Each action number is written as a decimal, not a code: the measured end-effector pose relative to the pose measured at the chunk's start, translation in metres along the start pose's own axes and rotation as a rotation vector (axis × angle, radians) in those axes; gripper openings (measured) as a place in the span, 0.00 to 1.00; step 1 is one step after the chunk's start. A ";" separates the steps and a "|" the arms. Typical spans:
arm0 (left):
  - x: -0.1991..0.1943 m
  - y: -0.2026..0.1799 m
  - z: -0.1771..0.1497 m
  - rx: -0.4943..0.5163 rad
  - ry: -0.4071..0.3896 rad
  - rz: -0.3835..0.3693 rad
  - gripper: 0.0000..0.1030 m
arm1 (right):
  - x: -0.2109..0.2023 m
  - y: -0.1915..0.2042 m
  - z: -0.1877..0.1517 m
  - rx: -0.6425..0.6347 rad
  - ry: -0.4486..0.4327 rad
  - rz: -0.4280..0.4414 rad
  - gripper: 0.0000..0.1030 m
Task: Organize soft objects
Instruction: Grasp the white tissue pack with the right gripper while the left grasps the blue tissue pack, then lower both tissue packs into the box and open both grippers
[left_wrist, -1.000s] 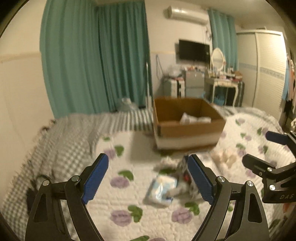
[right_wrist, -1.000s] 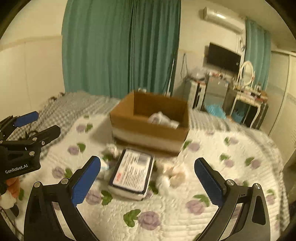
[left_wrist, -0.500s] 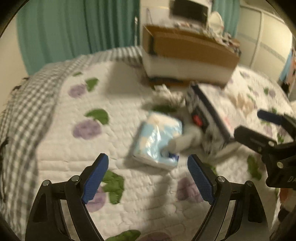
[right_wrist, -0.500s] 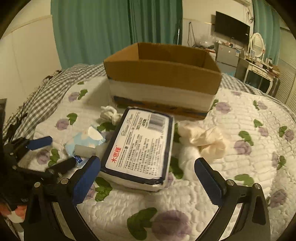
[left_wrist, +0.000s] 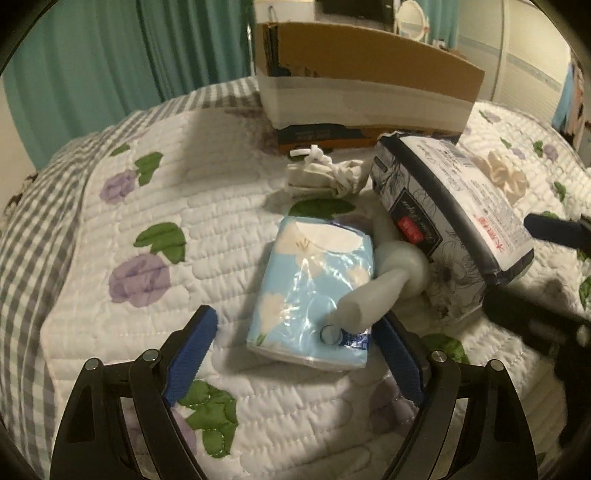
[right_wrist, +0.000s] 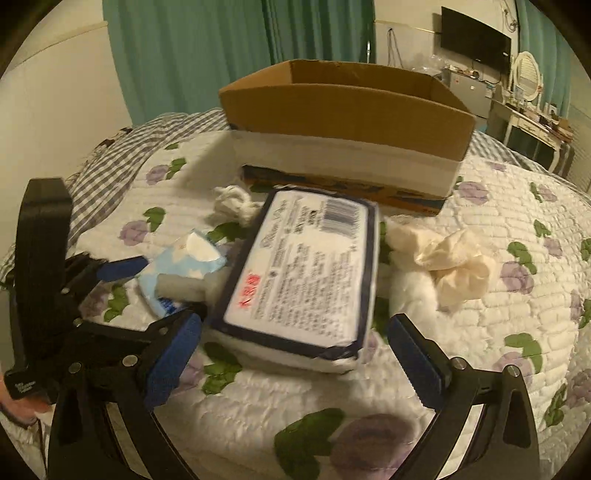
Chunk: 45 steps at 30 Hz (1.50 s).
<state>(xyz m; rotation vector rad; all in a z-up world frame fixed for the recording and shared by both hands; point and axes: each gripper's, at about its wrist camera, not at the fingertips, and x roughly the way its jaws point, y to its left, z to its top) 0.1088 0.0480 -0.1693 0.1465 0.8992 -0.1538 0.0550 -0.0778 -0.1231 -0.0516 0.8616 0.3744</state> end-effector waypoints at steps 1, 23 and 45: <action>-0.001 0.001 0.001 -0.001 -0.002 -0.006 0.71 | 0.002 0.003 -0.002 -0.005 0.008 0.009 0.98; -0.088 0.007 -0.011 -0.064 -0.136 0.015 0.52 | -0.049 0.021 -0.018 -0.045 -0.094 -0.063 0.69; -0.170 -0.018 0.100 -0.011 -0.389 0.037 0.51 | -0.167 0.001 0.104 -0.165 -0.414 -0.077 0.68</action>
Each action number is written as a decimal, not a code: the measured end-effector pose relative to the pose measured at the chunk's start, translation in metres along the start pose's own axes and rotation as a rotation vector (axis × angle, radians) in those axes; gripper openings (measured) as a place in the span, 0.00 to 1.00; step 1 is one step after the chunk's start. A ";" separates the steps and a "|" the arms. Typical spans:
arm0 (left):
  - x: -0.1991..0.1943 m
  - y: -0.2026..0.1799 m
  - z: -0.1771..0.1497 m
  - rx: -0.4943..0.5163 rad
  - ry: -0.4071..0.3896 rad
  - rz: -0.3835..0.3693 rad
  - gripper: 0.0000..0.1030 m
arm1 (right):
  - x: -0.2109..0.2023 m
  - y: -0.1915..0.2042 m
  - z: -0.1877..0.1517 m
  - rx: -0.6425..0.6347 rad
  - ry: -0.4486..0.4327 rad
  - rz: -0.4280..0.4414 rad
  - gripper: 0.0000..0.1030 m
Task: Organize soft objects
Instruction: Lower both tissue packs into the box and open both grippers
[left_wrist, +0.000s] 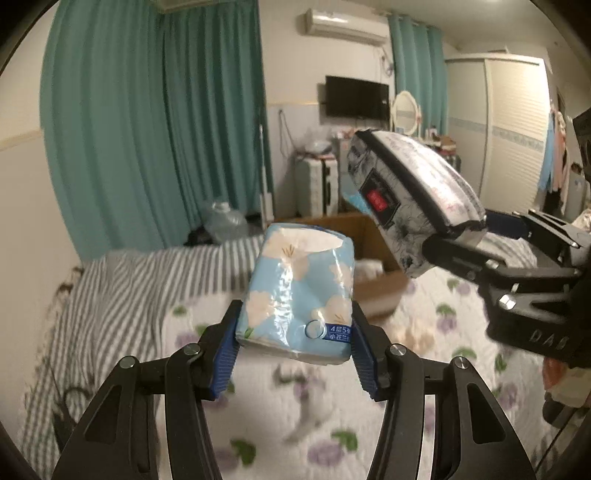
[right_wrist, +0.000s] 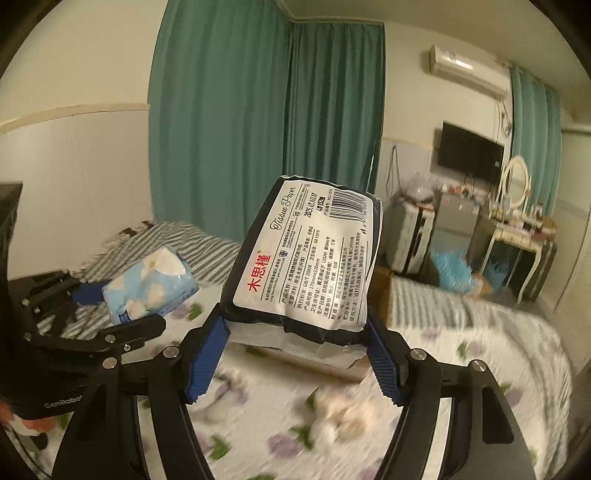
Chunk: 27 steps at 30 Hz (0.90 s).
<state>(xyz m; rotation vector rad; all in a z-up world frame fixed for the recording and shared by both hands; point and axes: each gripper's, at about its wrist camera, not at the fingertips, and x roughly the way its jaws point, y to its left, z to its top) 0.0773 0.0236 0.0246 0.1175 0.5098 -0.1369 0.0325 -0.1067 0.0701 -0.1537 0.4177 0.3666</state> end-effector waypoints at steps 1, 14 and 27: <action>0.009 0.000 0.008 0.002 -0.004 0.004 0.51 | 0.010 -0.005 0.007 -0.015 -0.006 -0.015 0.68; 0.166 -0.004 0.050 0.043 0.066 0.077 0.51 | 0.151 -0.065 0.018 -0.034 0.074 -0.065 0.68; 0.215 -0.025 0.043 0.046 0.134 0.063 0.55 | 0.206 -0.102 0.004 0.014 0.081 -0.021 0.88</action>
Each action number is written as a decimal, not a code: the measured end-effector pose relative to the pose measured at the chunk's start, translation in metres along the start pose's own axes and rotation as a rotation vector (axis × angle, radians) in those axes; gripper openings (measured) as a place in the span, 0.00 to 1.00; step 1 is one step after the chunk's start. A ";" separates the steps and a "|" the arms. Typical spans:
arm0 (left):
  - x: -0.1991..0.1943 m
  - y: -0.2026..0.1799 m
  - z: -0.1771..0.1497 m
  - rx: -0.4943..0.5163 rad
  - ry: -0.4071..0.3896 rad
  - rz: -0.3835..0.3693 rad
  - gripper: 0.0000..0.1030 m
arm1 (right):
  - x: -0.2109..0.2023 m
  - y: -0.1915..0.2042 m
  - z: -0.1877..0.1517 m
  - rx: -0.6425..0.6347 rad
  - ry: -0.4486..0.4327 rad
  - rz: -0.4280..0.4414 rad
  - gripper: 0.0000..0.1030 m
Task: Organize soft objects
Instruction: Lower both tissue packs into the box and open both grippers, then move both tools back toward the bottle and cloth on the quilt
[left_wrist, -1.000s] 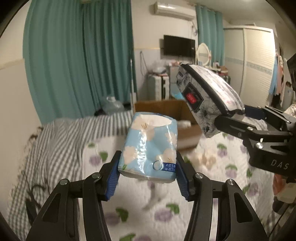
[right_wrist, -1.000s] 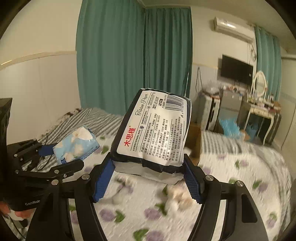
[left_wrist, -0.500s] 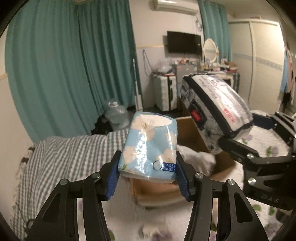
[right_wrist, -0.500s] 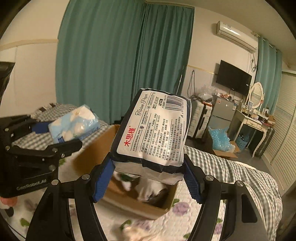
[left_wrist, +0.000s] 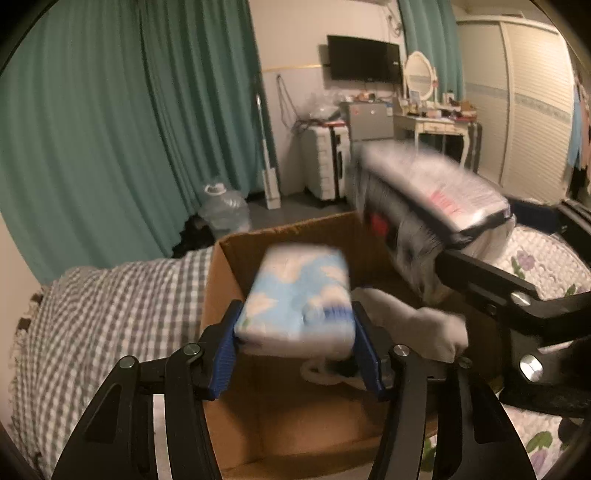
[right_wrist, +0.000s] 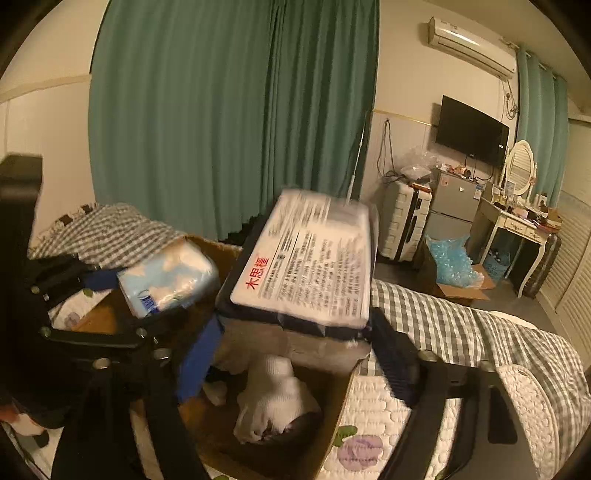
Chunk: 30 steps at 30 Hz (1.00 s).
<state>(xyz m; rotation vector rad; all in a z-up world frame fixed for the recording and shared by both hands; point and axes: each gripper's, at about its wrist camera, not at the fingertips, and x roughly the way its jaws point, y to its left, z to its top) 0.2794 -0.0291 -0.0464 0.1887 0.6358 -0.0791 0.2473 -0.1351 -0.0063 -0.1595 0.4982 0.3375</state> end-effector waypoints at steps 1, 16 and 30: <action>-0.001 -0.003 0.002 0.003 0.007 -0.005 0.55 | -0.002 -0.003 0.002 0.008 0.001 -0.010 0.93; -0.219 0.013 0.019 -0.051 -0.241 -0.005 0.55 | -0.200 0.014 0.041 -0.015 -0.149 -0.091 0.97; -0.356 0.014 -0.044 -0.067 -0.407 0.100 0.69 | -0.353 0.063 0.001 -0.067 -0.233 -0.049 0.99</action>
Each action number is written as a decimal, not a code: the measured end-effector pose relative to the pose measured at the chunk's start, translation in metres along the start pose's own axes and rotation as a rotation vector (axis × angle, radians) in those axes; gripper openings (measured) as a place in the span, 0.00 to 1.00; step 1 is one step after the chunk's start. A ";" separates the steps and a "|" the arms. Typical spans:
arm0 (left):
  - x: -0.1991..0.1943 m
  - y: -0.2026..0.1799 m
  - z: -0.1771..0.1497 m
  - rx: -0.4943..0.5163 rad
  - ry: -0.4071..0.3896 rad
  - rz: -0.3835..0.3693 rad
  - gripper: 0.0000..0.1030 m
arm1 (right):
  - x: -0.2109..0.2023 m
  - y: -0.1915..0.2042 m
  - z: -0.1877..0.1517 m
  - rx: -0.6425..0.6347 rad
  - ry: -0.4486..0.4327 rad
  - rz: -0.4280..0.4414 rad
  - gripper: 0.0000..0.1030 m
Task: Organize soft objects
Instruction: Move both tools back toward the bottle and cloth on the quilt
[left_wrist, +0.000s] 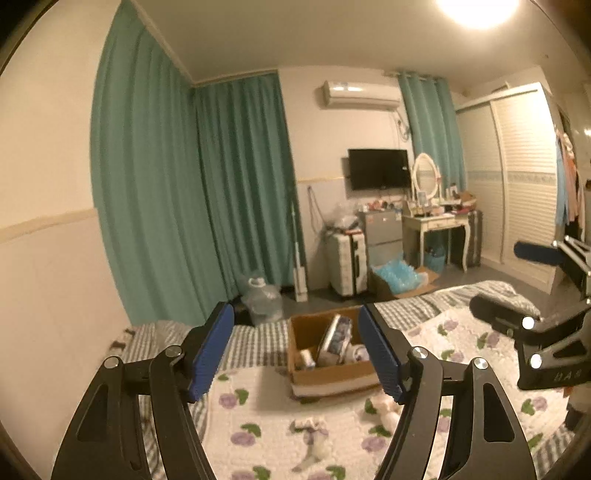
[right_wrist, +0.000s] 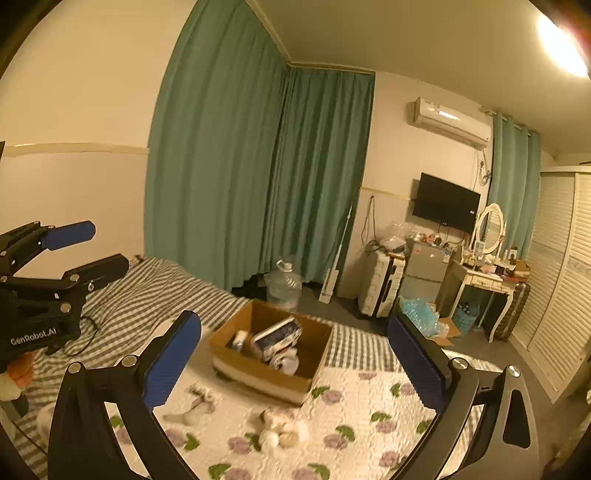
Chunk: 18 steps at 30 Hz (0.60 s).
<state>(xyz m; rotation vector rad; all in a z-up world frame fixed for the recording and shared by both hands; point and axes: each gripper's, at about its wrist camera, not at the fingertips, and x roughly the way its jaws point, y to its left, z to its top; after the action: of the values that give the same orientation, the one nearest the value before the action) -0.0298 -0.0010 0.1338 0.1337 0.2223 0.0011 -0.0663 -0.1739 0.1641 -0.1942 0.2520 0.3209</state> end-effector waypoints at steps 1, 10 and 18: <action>-0.002 0.002 -0.005 -0.009 0.004 0.010 0.69 | -0.004 0.004 -0.007 -0.002 0.009 0.006 0.99; 0.028 0.008 -0.059 -0.089 0.160 0.021 0.88 | 0.030 0.012 -0.060 -0.002 0.115 0.034 0.99; 0.083 0.005 -0.142 -0.101 0.355 0.035 0.88 | 0.113 0.003 -0.124 0.050 0.308 0.075 0.99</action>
<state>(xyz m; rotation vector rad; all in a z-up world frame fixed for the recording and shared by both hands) 0.0197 0.0238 -0.0214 0.0351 0.5735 0.0709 0.0100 -0.1670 0.0150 -0.1845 0.5727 0.3581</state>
